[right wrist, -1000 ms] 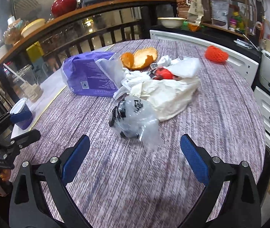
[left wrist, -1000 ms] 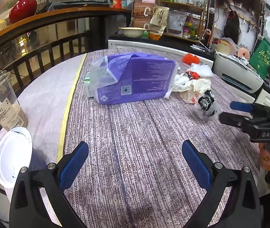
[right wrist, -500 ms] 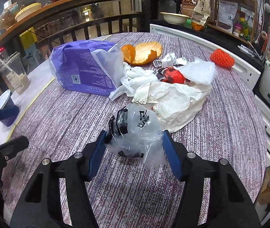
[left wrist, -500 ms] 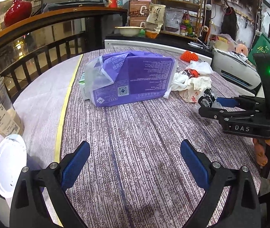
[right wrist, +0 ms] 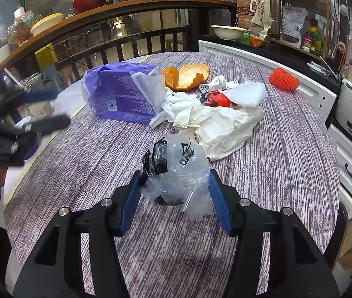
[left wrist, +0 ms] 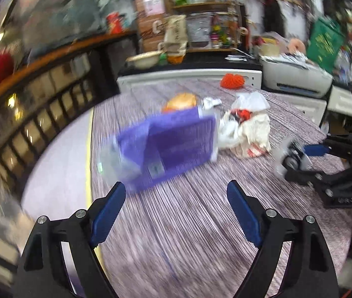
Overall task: Collect trash
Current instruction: 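Grasp the purple mask package with the left gripper and lift it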
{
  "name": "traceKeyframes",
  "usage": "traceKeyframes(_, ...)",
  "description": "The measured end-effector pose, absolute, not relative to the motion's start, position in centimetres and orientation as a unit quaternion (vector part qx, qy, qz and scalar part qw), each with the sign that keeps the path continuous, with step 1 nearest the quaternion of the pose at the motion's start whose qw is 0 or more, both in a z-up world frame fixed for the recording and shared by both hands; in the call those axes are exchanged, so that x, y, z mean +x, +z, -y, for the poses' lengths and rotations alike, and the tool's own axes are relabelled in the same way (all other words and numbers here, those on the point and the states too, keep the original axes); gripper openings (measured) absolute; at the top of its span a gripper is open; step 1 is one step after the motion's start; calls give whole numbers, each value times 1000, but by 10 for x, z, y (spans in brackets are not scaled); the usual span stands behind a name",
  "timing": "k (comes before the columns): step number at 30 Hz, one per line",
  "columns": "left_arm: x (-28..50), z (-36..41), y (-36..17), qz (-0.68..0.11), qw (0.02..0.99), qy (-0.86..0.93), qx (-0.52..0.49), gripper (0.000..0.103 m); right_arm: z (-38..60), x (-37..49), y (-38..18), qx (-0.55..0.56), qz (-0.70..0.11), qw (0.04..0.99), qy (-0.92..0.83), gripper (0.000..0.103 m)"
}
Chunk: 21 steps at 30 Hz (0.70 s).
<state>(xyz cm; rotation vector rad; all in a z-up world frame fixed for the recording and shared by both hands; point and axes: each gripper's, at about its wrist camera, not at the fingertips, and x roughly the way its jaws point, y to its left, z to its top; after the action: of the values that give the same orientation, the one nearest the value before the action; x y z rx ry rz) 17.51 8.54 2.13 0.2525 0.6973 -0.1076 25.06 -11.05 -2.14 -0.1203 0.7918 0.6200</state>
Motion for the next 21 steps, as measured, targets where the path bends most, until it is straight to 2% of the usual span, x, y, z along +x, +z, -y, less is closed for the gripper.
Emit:
traceKeyframes(6, 220, -82, 33, -347, 907, -65, 232, 83, 125, 245, -24, -39, -384, 873, 297, 54)
traceKeyframes(11, 248, -78, 22, -355, 864, -131, 333, 83, 133, 243, -25, -23, -392, 869, 301, 54)
traceKeyframes(15, 269, -78, 10, -382, 837, -130, 368, 81, 138, 242, -28, -16, -396, 868, 300, 54)
traceKeyframes(21, 268, -72, -1, -400, 823, -144, 377, 57, 146, 242, -31, -8, -399, 867, 297, 54)
